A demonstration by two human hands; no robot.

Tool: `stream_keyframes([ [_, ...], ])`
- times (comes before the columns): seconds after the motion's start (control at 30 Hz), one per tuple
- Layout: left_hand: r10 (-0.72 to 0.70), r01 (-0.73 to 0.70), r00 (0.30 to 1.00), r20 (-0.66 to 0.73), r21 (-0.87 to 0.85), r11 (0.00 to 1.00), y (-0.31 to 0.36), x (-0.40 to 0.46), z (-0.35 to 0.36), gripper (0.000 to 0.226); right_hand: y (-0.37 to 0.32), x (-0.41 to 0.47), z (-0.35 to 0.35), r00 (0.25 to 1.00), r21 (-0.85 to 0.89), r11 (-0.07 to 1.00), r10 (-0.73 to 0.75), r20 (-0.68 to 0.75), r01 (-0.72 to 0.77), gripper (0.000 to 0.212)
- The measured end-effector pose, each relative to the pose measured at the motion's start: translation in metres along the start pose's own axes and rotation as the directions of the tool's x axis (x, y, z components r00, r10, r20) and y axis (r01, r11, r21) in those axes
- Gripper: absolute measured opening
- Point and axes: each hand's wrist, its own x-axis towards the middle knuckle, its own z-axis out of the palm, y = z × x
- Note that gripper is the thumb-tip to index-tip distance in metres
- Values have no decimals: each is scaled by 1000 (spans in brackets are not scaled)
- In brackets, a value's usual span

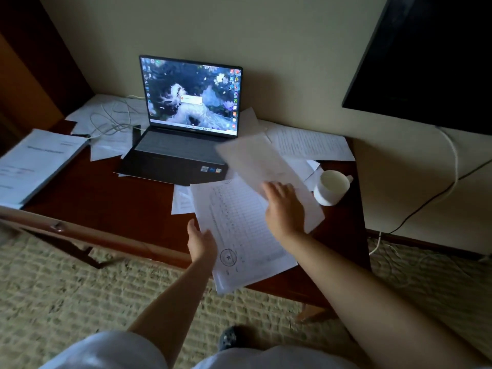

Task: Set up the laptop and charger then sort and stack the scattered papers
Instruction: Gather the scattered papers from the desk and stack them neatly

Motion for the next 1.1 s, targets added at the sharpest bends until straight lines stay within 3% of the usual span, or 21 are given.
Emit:
stream_keyframes([
  [0.07, 19, -19, 999, 40, -9, 1000, 0, -1, 1, 27, -12, -6, 11, 965, 104, 993, -72, 254, 47, 35],
  [0.13, -5, 8, 998, 59, -43, 999, -3, 2, 2, 26, -23, -15, 27, 893, 185, 983, -67, 445, -19, 30],
  [0.23, -48, 61, 994, 99, -134, 989, -8, 3, 0, 30, -38, -23, 42, 819, 330, 901, 47, 572, -282, 32],
  [0.33, -137, 178, 974, 179, -241, 954, -13, 5, -4, 26, -42, -26, 49, 678, 401, 775, 47, 734, -488, 56],
  [0.4, -197, 257, 957, 215, -302, 918, -13, 5, -5, 20, -37, -29, 53, 610, 355, 765, 62, 790, -537, 62],
  [0.5, -174, 234, 953, 247, -240, 942, -12, 4, 2, 17, -26, -32, 60, 521, 290, 761, 73, 850, -580, 48],
  [0.63, -63, 44, 960, 274, 75, 996, -5, 0, 8, 19, -7, -32, 56, 518, 270, 714, 151, 842, -646, 47],
  [0.7, -46, 42, 972, 231, 25, 999, 5, -5, 5, 23, 4, -33, 50, 547, 245, 720, 218, 808, -649, 50],
  [0.83, 58, -19, 972, 226, -173, 985, 35, -13, -12, 28, 22, -15, 29, 721, 265, 740, 399, 567, -618, 65],
  [0.93, 152, -96, 961, 232, -238, 966, 63, -11, -25, 31, 33, 9, 12, 730, 377, 628, 537, 424, -681, 71],
  [1.0, 185, -127, 949, 256, -230, 965, 75, -7, -28, 27, 40, 19, 3, 686, 424, 539, 592, 423, -728, 59],
  [1.03, 192, -134, 945, 263, -221, 966, 79, -6, -28, 24, 41, 21, 1, 683, 426, 535, 601, 415, -729, 39],
  [1.07, 193, -140, 944, 269, -204, 969, 80, -4, -27, 20, 42, 21, -2, 693, 386, 576, 611, 383, -720, 19],
  [1.1, 192, -146, 941, 278, -179, 973, 80, -4, -26, 17, 41, 21, -3, 715, 323, 638, 615, 333, -699, 15],
])
